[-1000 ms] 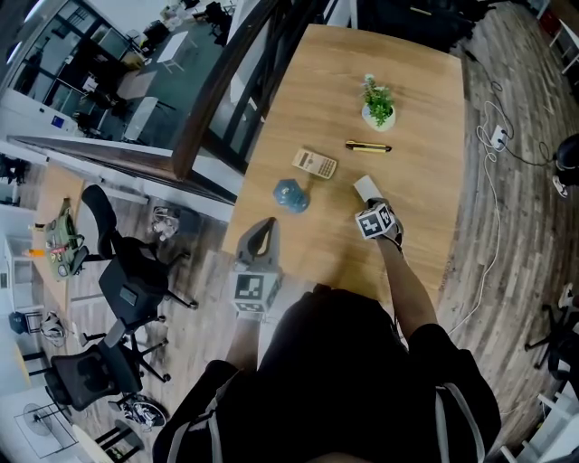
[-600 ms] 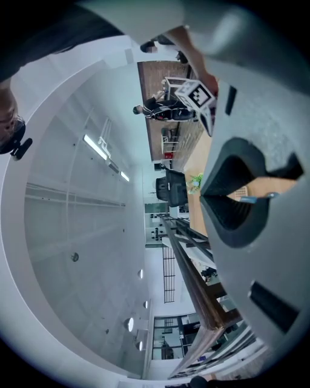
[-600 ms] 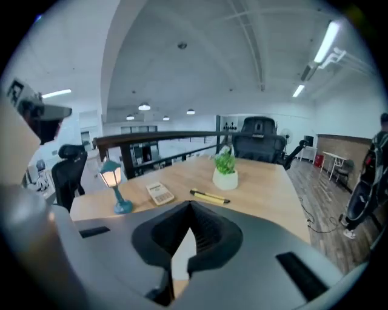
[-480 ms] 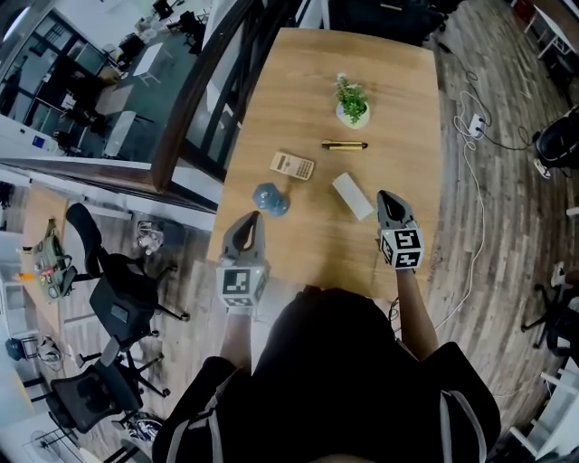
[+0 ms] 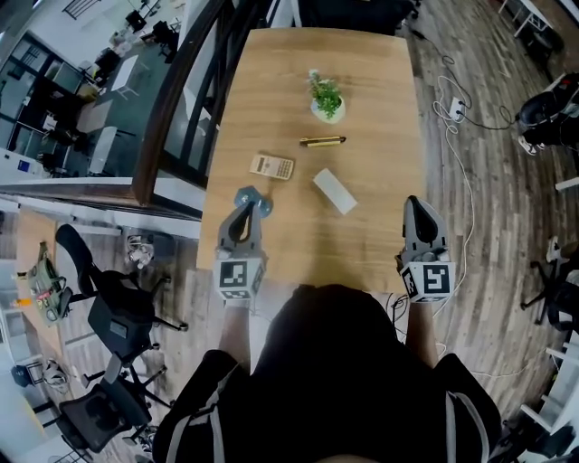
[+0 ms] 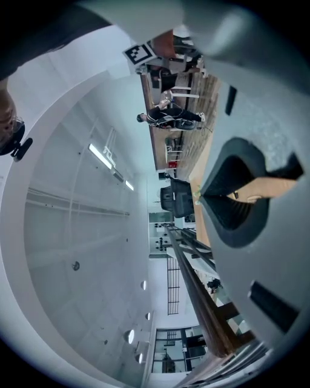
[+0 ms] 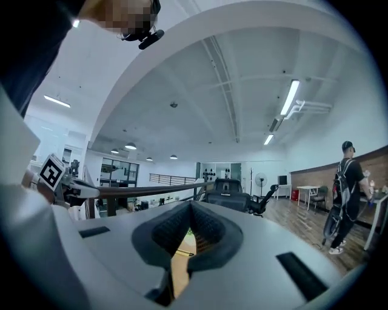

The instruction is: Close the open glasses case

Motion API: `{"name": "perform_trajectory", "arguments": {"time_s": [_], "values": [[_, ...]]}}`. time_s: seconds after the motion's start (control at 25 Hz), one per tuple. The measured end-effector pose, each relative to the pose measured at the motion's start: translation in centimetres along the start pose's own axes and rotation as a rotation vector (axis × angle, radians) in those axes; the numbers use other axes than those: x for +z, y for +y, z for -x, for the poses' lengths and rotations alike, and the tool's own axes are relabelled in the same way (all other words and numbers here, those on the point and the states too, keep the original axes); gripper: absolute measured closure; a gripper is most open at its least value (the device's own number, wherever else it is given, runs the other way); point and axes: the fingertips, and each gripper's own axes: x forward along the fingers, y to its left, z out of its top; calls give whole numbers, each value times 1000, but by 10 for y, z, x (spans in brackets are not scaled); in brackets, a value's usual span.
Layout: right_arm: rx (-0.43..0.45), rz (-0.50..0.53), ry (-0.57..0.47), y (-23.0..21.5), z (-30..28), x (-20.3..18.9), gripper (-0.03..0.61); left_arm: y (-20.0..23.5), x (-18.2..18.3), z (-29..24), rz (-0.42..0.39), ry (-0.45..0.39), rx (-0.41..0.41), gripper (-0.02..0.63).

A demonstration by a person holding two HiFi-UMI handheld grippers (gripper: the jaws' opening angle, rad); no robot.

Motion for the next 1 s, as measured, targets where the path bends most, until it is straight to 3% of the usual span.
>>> {"name": "perform_trajectory", "arguments": {"time_s": [0.32, 1.0], "values": [[-36, 14, -24, -1, 1, 9, 566, -9, 7, -5, -16, -8, -27, 615], [-11, 16, -14, 6, -6, 4, 565, -10, 7, -3, -29, -12, -33, 615]]}}
